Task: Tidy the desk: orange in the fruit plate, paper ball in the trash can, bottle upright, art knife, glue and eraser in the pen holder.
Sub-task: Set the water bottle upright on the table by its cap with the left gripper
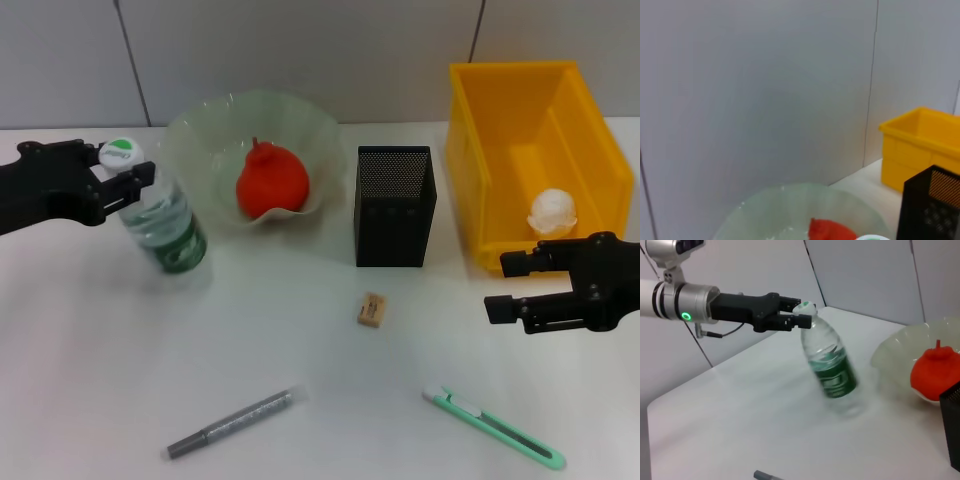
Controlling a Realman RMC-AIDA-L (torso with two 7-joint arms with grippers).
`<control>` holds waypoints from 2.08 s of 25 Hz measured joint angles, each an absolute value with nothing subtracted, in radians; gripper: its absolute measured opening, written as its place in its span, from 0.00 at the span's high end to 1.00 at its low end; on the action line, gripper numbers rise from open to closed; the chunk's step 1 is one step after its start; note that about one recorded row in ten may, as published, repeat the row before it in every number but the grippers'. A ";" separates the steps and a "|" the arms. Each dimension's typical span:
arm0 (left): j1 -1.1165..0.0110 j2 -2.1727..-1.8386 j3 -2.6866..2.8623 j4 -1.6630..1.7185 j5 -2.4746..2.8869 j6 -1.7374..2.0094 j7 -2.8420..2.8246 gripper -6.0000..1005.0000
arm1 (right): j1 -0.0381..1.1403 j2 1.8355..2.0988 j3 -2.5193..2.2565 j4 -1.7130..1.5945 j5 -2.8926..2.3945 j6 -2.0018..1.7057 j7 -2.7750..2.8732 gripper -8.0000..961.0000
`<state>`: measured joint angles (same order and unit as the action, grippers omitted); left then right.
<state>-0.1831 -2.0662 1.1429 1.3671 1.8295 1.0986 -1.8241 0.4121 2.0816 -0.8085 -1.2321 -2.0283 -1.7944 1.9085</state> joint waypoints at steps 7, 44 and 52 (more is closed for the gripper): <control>-0.195 -2.068 1.142 1.274 1.743 1.100 -1.768 0.55 | 0.413 2.082 -0.808 -1.208 -2.014 -1.782 1.893 0.25; -0.196 -2.067 1.084 1.136 1.637 1.155 -1.628 0.54 | 0.440 2.079 -0.810 -1.163 -2.002 -1.768 1.895 0.28; -0.199 -2.066 1.082 1.089 1.573 1.190 -1.550 0.52 | 0.449 2.078 -0.810 -1.155 -2.008 -1.765 1.895 0.28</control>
